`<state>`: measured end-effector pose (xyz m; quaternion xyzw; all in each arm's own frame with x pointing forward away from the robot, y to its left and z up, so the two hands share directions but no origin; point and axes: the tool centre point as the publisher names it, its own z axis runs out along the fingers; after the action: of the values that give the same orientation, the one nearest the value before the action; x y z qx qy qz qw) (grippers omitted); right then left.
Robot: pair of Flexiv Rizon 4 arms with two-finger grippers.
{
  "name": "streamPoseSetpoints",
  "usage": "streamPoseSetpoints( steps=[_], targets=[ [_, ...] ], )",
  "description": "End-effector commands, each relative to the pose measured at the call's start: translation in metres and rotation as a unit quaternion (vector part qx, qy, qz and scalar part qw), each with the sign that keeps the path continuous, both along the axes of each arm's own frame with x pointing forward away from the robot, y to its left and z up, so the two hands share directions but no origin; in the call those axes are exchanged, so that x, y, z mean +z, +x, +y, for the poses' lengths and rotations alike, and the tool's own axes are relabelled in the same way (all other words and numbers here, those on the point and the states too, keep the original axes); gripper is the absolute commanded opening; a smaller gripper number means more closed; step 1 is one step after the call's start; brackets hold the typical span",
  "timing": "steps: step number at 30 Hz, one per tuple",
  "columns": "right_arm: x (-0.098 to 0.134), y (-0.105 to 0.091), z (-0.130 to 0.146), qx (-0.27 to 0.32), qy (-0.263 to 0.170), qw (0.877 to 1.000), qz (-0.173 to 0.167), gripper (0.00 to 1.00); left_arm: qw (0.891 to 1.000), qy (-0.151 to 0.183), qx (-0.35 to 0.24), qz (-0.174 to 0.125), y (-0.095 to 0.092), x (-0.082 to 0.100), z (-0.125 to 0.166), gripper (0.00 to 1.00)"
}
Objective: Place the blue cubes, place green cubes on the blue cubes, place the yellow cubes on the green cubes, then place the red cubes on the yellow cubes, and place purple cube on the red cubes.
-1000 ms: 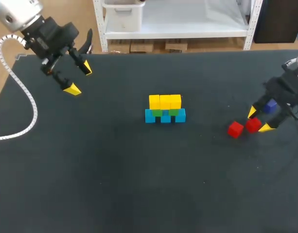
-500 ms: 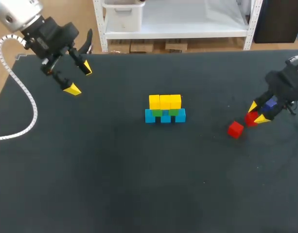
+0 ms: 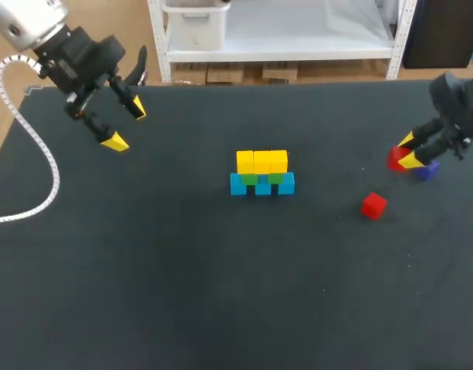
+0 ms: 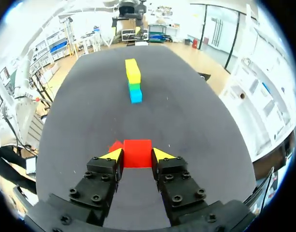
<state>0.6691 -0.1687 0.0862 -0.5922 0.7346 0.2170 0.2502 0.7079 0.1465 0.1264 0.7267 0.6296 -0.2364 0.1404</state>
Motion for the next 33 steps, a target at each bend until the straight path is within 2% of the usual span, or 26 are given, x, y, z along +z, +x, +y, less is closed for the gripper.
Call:
streamPoseSetpoints(
  steps=[1,27,31,33],
  targets=[
    [0.015,-0.012,0.001,-0.001,0.081,0.997,0.004,0.00,1.000,0.000,-0.001,-0.001,0.000,0.000,0.000,1.00],
    [0.015,-0.012,0.001,-0.001,0.081,0.997,0.004,0.00,1.000,0.000,-0.001,-0.001,0.000,0.000,0.000,1.00],
    [0.027,0.005,0.027,0.045,0.028,0.998,-0.013,0.00,1.000,0.000,-0.001,-0.001,0.000,0.000,0.000,1.00],
    [0.033,0.010,0.039,0.060,0.015,0.998,-0.021,0.00,1.000,0.000,-0.001,-0.001,0.000,0.000,0.000,1.00]
  ],
)
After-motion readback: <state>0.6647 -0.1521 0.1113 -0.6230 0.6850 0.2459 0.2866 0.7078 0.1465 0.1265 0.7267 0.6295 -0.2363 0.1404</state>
